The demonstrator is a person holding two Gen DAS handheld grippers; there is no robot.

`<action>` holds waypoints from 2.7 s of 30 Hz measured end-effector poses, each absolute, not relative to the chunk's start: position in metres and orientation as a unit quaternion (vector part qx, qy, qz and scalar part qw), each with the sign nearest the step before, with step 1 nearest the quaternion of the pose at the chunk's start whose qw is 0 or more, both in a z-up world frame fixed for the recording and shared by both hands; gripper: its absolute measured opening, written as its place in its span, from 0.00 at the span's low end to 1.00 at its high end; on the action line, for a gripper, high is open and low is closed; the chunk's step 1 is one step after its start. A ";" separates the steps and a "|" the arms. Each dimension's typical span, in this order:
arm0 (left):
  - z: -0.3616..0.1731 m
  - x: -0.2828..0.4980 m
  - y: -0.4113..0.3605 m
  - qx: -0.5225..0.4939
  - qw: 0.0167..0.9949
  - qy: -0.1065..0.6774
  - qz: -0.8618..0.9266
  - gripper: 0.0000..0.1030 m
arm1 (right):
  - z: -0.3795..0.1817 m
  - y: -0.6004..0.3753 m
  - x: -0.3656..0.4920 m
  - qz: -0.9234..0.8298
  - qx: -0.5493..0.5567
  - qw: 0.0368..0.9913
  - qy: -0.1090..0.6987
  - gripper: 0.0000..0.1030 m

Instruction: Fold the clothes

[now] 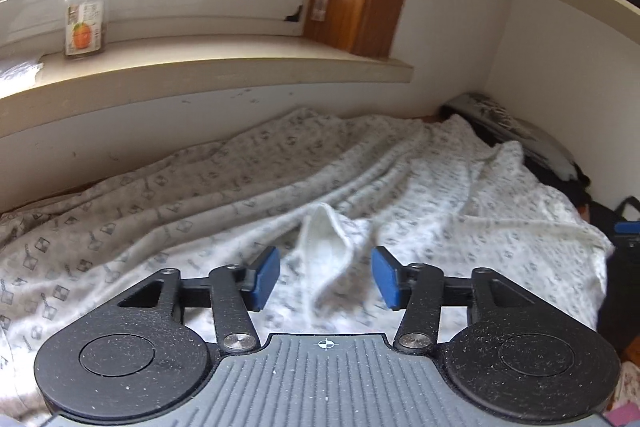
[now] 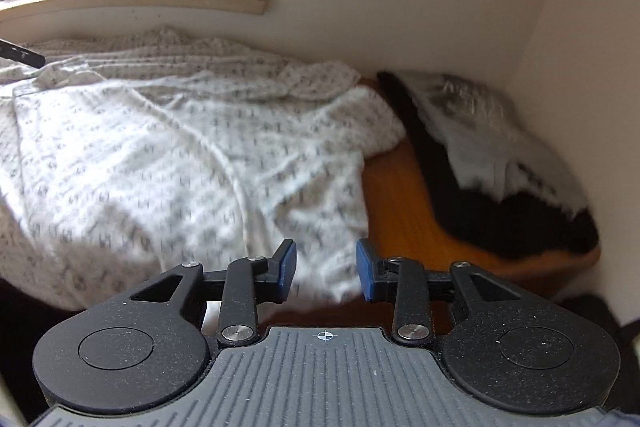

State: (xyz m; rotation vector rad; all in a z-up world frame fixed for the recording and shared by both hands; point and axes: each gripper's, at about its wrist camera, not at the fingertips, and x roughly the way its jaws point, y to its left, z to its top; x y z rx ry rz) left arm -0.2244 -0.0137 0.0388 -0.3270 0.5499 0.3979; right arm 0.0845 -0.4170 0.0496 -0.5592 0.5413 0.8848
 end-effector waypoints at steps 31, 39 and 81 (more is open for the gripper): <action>0.004 -0.180 -0.079 -0.059 0.944 0.315 0.084 0.58 | 0.036 -0.469 0.122 0.296 -0.267 0.895 0.199 0.29; 0.006 -0.198 -0.065 -0.084 0.945 0.309 0.060 0.58 | 0.010 -0.448 0.107 0.426 -0.225 0.837 0.259 0.36; 0.009 -0.199 -0.062 -0.080 0.945 0.310 0.060 0.60 | 0.026 -0.426 0.174 0.413 -0.110 0.840 0.335 0.24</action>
